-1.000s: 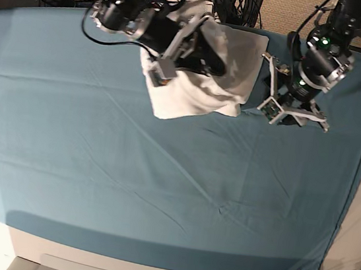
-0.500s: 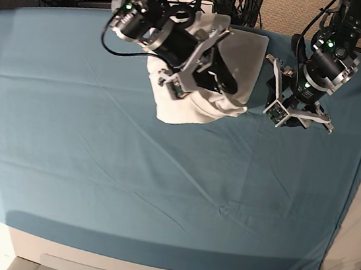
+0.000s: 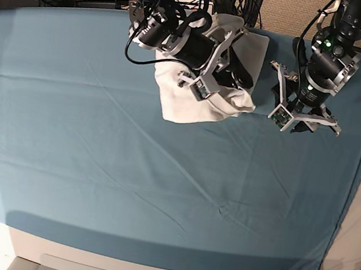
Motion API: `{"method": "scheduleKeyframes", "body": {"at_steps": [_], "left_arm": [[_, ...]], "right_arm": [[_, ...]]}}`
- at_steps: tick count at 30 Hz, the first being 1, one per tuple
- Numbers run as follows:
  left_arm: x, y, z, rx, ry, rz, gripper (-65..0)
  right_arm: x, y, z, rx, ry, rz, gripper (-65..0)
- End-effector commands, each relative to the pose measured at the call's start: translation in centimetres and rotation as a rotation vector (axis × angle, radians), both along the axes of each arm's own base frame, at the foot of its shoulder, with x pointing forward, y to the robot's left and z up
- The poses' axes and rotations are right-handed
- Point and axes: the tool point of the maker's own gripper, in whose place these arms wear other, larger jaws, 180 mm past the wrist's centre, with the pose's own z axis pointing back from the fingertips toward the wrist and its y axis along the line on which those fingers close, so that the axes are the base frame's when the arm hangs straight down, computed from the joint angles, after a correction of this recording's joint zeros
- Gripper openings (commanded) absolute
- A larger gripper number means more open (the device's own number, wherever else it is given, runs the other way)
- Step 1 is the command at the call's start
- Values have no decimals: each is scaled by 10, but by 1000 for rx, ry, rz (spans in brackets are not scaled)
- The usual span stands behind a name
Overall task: Fold the T-shirt properly
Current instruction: 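Lift and fold the bundle over with both grippers toward the left gripper, then release the folded bundle and pull both grippers away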
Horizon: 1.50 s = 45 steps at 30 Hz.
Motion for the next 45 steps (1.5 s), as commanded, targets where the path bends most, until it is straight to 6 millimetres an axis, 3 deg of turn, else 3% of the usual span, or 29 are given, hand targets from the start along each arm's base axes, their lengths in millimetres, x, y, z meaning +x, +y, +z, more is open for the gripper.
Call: {"method": "scheduleKeyframes", "body": {"at_steps": [1, 4, 6, 18, 23, 27, 30, 34, 36, 38, 42, 45], "left_arm": [[6, 3, 11, 4, -49, 10, -380], [10, 11, 16, 36, -80, 40, -380], [11, 12, 16, 33, -80, 45, -380], [12, 19, 18, 55, -87, 51, -380], [13, 21, 19, 53, -94, 71, -380], [14, 25, 22, 12, -92, 93, -394], [16, 23, 39, -129, -103, 108, -451], [13, 8, 65, -340, -107, 15, -633], [4, -9, 72, -444, -68, -82, -650], [-12, -32, 76, -515, -10, -218, -650], [-58, -81, 83, -671, 111, -507, -650], [-96, -115, 89, -818, 216, -663, -650]], "right_arm": [[0, 8, 18, 69, -35, 19, -611], [-4, 12, 25, 117, -29, 42, -442], [-5, 14, 31, 154, -23, 45, -399], [-14, 24, 78, 407, 29, 124, -400], [-10, 22, 89, 414, -11, 128, -400], [-9, 14, 111, 364, -129, 114, -400], [4, -9, 124, 231, -272, 33, -400], [33, -57, 131, 77, -402, -155, -401], [45, -83, 126, 32, -409, -242, -404], [56, -110, 119, -21, -399, -336, -456], [72, -171, 109, -84, -341, -575, -636], [75, -202, 105, -115, -322, -678, -650]]}}
